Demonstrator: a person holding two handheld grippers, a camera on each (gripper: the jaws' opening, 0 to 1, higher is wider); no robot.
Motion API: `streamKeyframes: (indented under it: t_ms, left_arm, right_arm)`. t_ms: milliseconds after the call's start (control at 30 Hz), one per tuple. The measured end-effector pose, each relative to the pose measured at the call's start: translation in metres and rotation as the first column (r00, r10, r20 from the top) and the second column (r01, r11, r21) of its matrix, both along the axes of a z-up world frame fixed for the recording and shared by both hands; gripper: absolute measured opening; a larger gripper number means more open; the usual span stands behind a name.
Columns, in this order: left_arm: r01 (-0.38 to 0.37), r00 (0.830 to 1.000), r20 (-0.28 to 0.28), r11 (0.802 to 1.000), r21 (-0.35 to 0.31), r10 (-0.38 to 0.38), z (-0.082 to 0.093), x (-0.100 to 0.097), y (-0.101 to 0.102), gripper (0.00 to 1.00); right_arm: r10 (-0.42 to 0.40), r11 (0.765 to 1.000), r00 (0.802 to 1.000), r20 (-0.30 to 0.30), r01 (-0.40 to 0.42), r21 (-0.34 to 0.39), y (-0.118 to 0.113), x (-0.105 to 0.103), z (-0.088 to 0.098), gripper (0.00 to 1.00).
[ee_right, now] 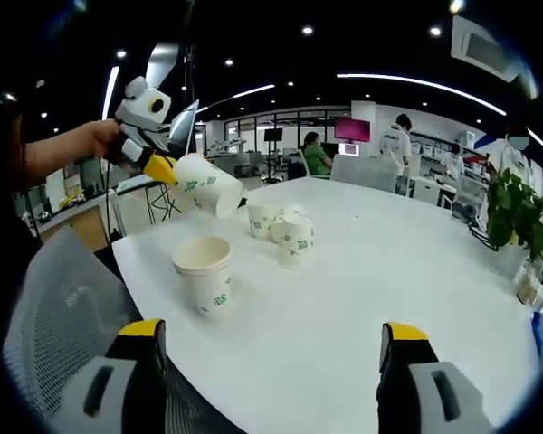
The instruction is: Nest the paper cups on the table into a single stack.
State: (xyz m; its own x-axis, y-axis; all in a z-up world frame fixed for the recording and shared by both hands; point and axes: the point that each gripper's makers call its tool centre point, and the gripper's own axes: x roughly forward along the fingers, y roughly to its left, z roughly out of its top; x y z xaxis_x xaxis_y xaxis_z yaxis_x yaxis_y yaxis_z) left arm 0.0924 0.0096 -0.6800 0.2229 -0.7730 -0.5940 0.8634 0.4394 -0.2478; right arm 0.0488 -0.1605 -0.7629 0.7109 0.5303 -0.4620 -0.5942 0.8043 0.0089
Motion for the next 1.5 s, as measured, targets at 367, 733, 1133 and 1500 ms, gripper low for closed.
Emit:
streamKeyframes:
  t_ms: [367, 733, 1133, 1500]
  left_arm:
    - [0.080, 0.997, 0.011, 0.993, 0.090, -0.081, -0.008, -0.013, -0.004, 0.00]
    - [0.212, 0.971, 0.054, 0.946, 0.243, -0.232, -0.021, -0.021, -0.003, 0.00]
    - [0.280, 0.946, 0.059, 0.897, 0.343, -0.319, -0.031, -0.022, -0.013, 0.00]
    - [0.319, 0.924, 0.060, 0.850, 0.419, -0.377, -0.034, -0.024, -0.012, 0.00]
  right_arm:
    - [0.013, 1.000, 1.000, -0.010, -0.013, -0.015, 0.001, -0.001, -0.004, 1.00]
    - [0.014, 1.000, 1.000, -0.008, -0.014, -0.012, 0.002, -0.001, -0.002, 0.99]
    - [0.013, 1.000, 1.000, -0.009, -0.013, -0.009, 0.002, -0.001, -0.002, 0.99]
    - [0.001, 1.000, 1.000, -0.012, -0.001, -0.015, -0.001, -0.001, -0.003, 0.98]
